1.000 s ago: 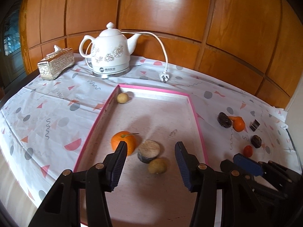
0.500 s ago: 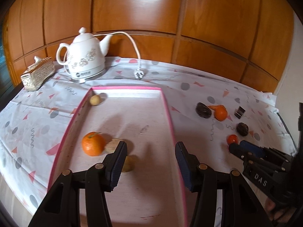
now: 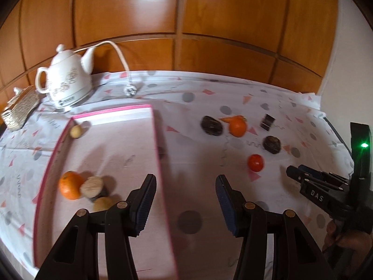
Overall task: Organize fruits
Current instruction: 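Move both open tools back toward the remaining fruits, then grasp the red tomato with the left tool while the right tool grasps a dark brown round fruit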
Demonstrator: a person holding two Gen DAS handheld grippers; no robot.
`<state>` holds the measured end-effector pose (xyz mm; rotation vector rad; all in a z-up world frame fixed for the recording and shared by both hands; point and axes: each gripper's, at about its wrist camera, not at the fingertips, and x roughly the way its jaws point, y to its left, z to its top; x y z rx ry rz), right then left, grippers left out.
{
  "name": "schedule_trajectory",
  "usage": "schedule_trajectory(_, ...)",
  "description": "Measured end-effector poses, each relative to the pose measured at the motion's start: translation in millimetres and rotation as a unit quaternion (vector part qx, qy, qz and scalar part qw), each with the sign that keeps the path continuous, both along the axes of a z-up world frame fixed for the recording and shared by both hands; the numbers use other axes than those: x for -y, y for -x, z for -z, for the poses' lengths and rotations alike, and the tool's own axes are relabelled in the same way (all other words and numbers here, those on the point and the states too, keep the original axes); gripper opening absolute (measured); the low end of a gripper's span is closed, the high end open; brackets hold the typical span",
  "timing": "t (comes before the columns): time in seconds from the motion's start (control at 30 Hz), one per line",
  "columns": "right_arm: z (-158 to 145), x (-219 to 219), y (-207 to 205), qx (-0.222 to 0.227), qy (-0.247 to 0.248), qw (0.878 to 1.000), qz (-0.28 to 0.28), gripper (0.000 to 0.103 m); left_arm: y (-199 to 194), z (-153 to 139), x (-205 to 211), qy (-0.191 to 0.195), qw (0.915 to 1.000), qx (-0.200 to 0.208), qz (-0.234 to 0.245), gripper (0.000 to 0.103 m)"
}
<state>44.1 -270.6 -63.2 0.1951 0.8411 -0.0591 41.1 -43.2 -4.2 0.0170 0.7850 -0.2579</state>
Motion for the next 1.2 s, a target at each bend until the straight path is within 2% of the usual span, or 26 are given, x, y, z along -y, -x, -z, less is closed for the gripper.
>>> schedule_trajectory(0.17, 2.4, 20.8, -0.5, -0.002, -0.001, 1.000, 0.026, 0.030, -9.8, 5.8, 27.1, 0.011, 0.9993, -0.015, 0.033, 0.054)
schedule_trajectory(0.37, 4.0, 33.4, -0.3, -0.004, -0.002, 0.999, 0.037, 0.030, -23.1, 17.8, 57.3, 0.025, 0.9969, -0.038, 0.065, 0.054)
schedule_trajectory(0.53, 4.5, 40.4, -1.4, -0.002, -0.003, 0.999, 0.040, 0.030, -32.5, 23.8, 79.9, 0.029, 0.9947, -0.042, 0.089, 0.055)
schedule_trajectory(0.93, 10.1, 55.8, -7.5, -0.004, -0.015, 0.999, 0.043, 0.030, -53.1, 42.8, 112.1, 0.014, 0.9925, -0.058, 0.107, 0.056)
schedule_trajectory(1.03, 8.5, 57.2, -11.8, 0.000, -0.016, 0.999, 0.040, 0.035, -58.0, 48.2, 115.0, 0.014, 0.9926, -0.062, 0.103, 0.056)
schedule_trajectory(1.13, 8.4, 58.1, -17.6, -0.001, -0.014, 0.999, 0.038, 0.036, -61.4, 53.1, 117.1, 0.017, 0.9924, -0.059, 0.106, 0.056)
schedule_trajectory(1.17, 7.9, 58.4, -20.1, 0.000, -0.016, 0.999, 0.037, 0.036, -62.1, 55.1, 117.7, 0.015, 0.9925, -0.059, 0.106, 0.051)
schedule_trajectory(1.2, 7.4, 58.4, -22.1, 0.000, -0.017, 0.999, 0.036, 0.036, -62.6, 57.2, 118.1, 0.016, 0.9921, -0.061, 0.108, 0.039)
